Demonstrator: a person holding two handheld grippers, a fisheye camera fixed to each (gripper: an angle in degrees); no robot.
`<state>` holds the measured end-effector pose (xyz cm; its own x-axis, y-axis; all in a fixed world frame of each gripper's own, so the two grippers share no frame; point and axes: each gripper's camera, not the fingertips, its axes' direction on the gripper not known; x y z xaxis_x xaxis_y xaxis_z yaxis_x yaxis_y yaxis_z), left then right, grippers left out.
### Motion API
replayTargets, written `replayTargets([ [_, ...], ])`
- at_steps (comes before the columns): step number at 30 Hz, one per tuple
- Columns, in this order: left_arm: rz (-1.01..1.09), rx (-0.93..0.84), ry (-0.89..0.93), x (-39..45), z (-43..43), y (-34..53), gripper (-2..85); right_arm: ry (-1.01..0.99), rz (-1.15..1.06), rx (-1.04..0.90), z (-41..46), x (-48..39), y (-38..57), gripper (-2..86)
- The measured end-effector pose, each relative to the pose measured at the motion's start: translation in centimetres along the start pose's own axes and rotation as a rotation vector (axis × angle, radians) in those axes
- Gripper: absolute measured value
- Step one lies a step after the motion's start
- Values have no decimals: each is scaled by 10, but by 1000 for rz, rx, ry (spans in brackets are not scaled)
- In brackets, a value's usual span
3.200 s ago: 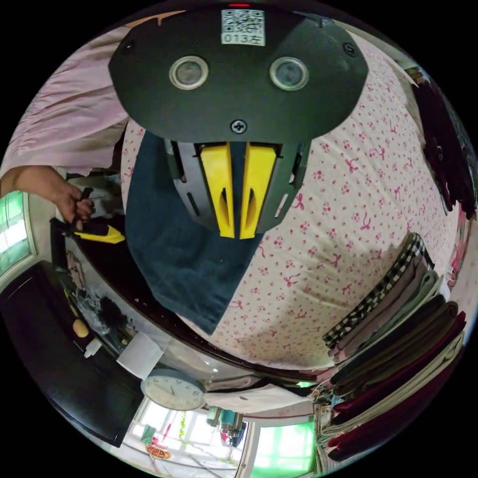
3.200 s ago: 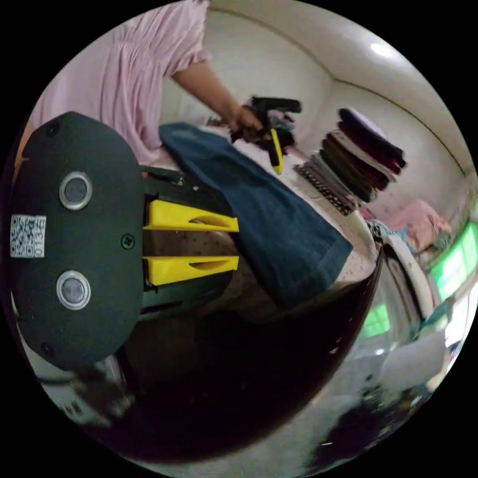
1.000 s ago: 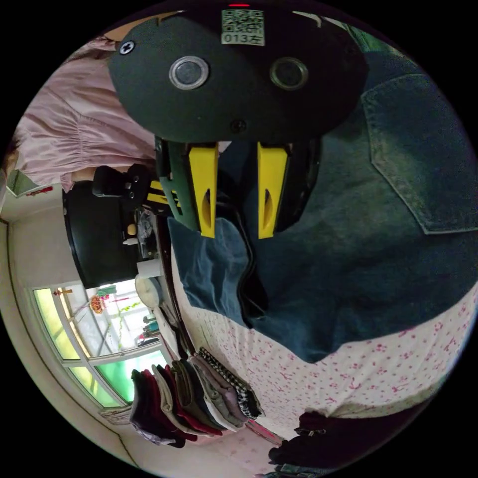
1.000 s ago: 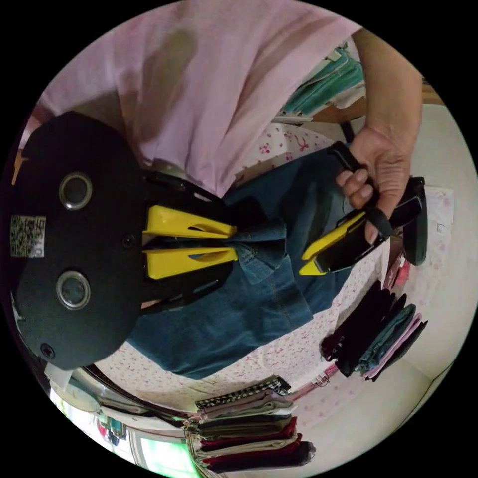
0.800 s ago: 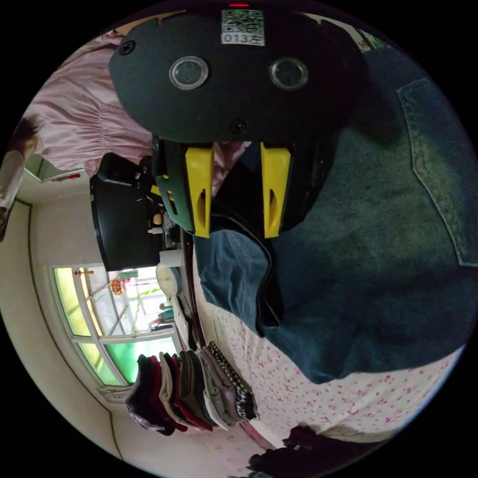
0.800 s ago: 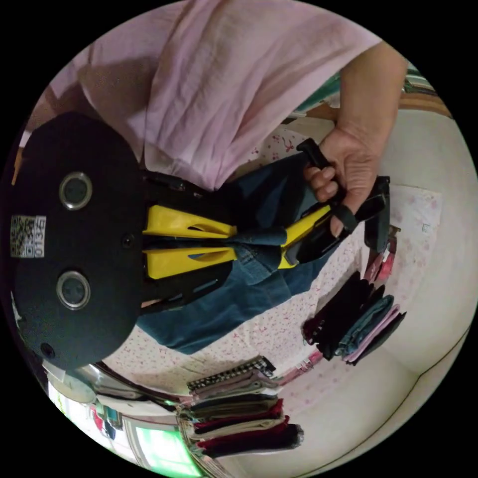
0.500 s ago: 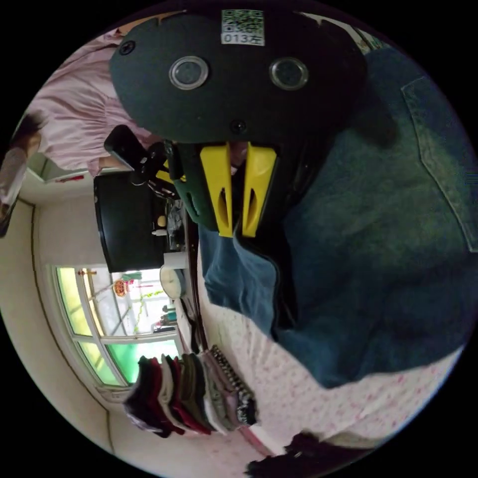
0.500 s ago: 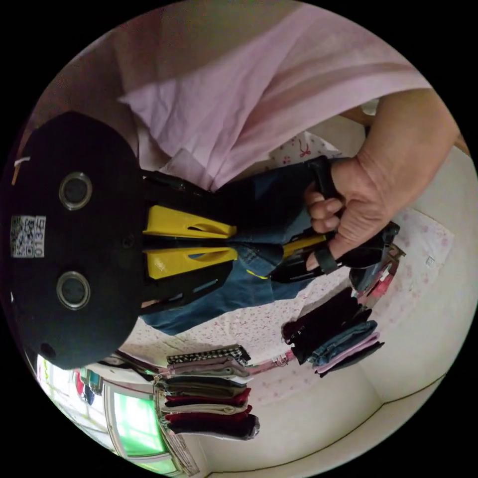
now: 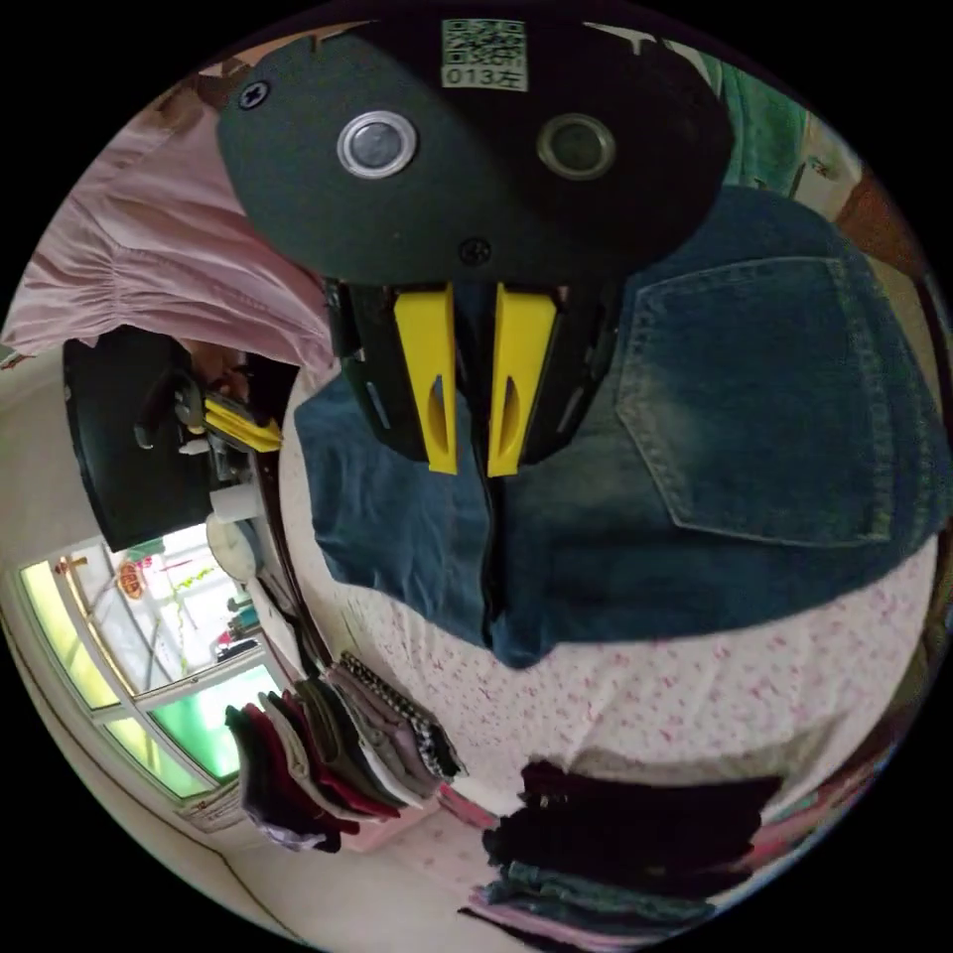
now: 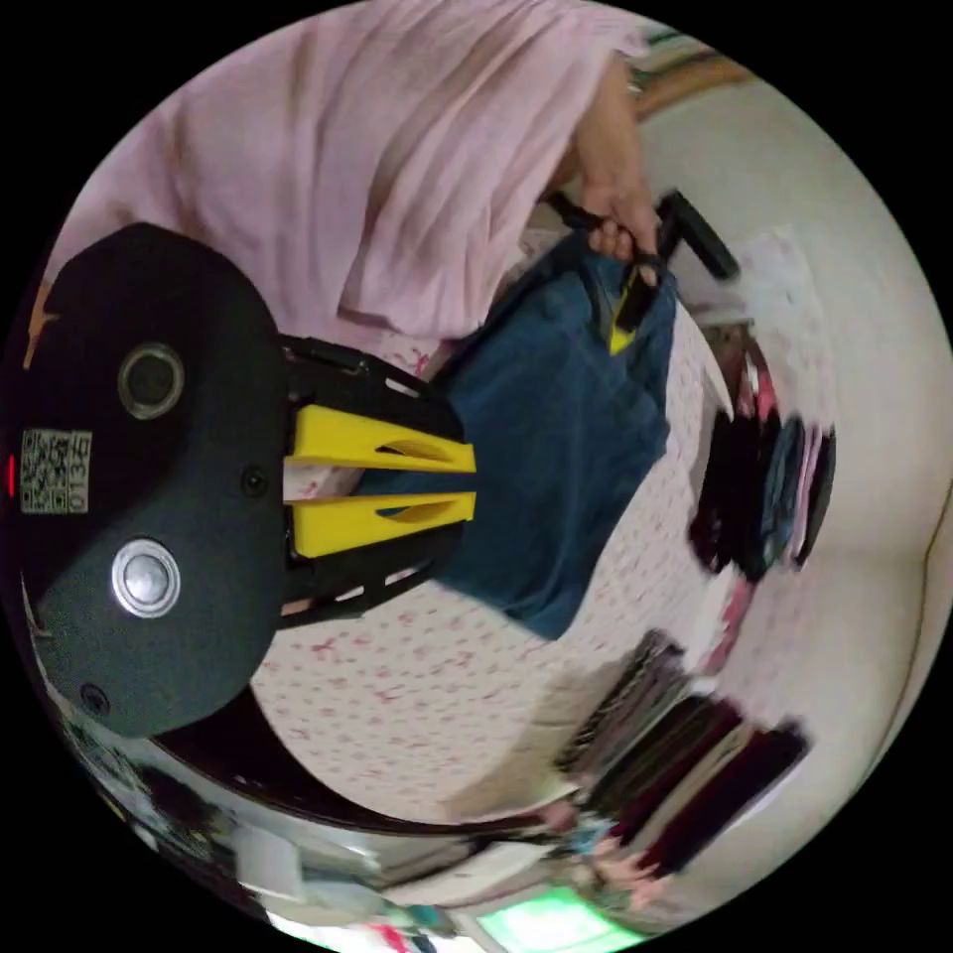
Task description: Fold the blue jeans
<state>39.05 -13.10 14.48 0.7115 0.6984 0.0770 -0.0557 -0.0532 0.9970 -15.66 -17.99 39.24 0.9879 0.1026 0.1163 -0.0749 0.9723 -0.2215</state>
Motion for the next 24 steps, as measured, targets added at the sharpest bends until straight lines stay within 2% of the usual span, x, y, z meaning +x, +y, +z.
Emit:
replayTargets([
  [2,81,116,-115,27,-21,0,58,-63,170,-45,0,54,19,34],
  [4,182,139,-95,53,-20,-13,60,-118,308,-39,1,96,38,44],
  [7,347,44,-33,103,17,-48,69,-276,423,-29,15,140,49,63],
  [11,485,-129,52,166,91,-106,92,-368,442,-46,27,160,46,75],
  [15,521,-257,105,209,151,-153,115,-381,441,-58,26,183,44,78],
  [19,556,-466,41,250,218,-182,128,-392,466,-58,25,207,48,81],
  [24,549,-615,28,268,265,-179,72,-455,475,-48,35,229,48,71],
])
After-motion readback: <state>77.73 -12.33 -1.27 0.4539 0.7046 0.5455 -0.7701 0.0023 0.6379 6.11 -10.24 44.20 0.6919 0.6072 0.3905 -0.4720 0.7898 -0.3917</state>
